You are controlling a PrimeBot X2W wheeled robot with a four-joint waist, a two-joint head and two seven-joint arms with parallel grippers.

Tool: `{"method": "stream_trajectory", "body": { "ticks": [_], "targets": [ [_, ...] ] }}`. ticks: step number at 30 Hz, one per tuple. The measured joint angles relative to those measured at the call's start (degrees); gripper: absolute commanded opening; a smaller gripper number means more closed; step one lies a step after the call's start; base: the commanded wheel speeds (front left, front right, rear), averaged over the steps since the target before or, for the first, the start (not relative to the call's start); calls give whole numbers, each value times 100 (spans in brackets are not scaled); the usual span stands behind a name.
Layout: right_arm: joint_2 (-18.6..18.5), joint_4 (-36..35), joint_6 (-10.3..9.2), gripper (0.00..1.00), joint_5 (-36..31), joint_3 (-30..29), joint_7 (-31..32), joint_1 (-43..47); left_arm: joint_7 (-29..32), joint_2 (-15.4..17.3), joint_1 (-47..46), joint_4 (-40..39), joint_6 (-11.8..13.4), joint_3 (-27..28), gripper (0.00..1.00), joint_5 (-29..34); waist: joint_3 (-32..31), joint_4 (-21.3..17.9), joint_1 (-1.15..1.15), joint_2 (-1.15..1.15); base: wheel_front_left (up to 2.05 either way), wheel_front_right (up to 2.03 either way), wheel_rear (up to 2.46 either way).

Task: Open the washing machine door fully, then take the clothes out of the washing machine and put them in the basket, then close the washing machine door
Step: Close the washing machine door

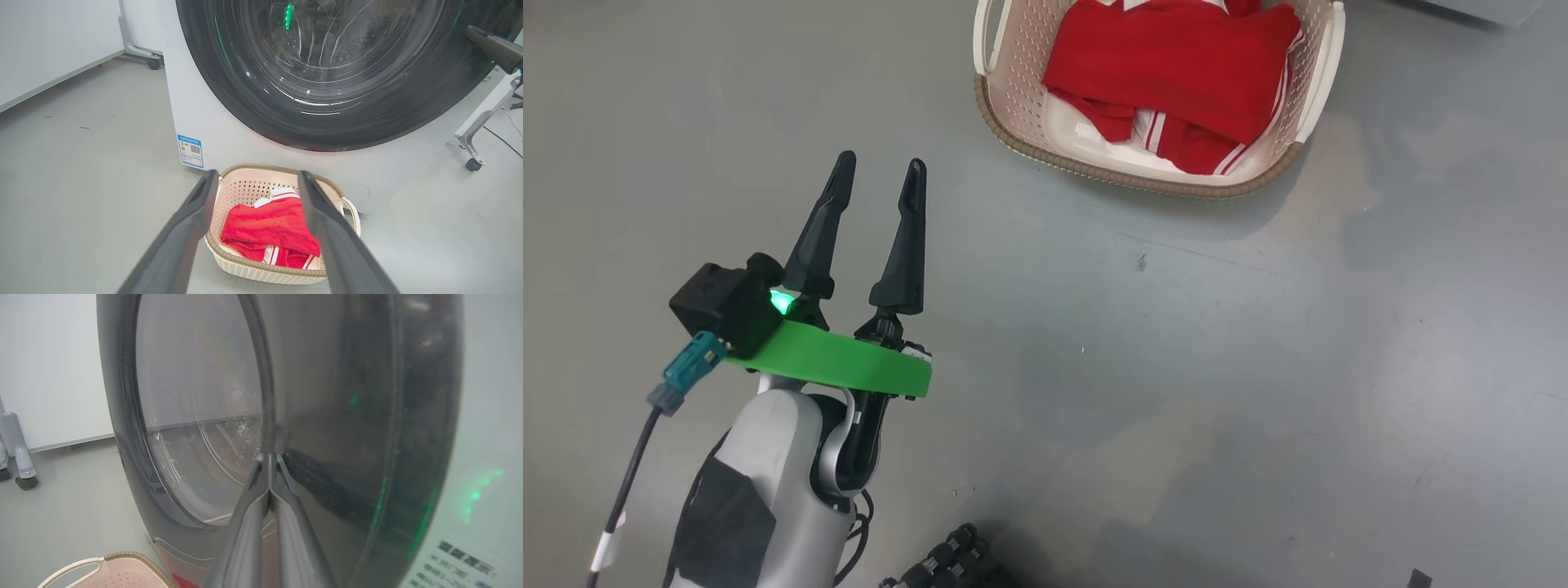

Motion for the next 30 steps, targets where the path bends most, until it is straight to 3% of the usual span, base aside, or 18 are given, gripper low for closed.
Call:
{"method": "stream_trajectory", "body": {
  "ticks": [10, 17, 30],
  "targets": [
    [115, 391, -65, 0, -71, 283, -304, 683, 0, -2, -8, 230, -14, 192, 100, 302, -458, -177, 0, 0, 0, 0, 0],
    [425, 425, -60, 0, -81, 431, -367, 1239, 0, -1, 54, 442, -14, 402, 100, 583, -915, -419, 0, 0, 0, 0, 0],
    [862, 47, -246, 0, 299, 126, -385, 2120, 0, 48, 527, 630, -14, 668, 100, 818, -1703, -1147, 0, 0, 0, 0, 0]
  ]
}}
